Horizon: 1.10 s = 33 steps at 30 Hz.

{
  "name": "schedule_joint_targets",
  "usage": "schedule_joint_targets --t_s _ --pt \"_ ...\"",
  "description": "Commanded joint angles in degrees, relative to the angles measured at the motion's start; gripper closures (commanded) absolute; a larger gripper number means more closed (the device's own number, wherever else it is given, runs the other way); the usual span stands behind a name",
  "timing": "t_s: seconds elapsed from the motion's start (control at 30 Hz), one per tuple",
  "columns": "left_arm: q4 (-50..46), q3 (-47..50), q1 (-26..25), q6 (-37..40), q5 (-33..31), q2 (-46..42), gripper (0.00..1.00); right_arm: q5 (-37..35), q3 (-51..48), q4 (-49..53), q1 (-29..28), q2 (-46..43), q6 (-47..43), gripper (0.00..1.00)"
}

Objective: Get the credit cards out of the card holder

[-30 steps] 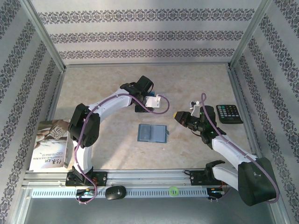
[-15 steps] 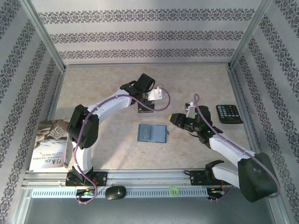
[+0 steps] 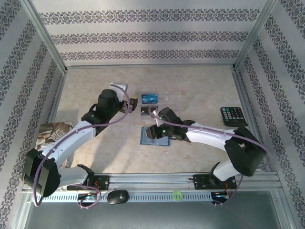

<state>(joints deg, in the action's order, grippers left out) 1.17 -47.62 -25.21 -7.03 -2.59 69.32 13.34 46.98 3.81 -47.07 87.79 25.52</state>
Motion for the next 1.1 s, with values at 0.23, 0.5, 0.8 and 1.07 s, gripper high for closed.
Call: schedule_joint_targets --t_s 0.23,0.5,0.8,1.07 --pt "2.8 4.0 3.9 -17.6 8.0 -7.3 0.0 -17.5 11.6 14.0 -7.9 12.1 -9.1 0.5" --pt "3.7 6.4 4.6 -21.8 14.1 -9.3 0.0 -20.6 14.4 16.8 -9.3 15.5 -10.8 0.48" --pt "1.2 8.5 4.6 -24.3 16.6 -9.3 0.13 -20.2 14.4 17.0 -9.6 18.5 -11.0 0.57" --pt "-1.6 10.3 2.7 -25.2 18.2 -10.1 0.37 -18.3 8.6 8.1 -8.7 13.7 -11.7 0.94"
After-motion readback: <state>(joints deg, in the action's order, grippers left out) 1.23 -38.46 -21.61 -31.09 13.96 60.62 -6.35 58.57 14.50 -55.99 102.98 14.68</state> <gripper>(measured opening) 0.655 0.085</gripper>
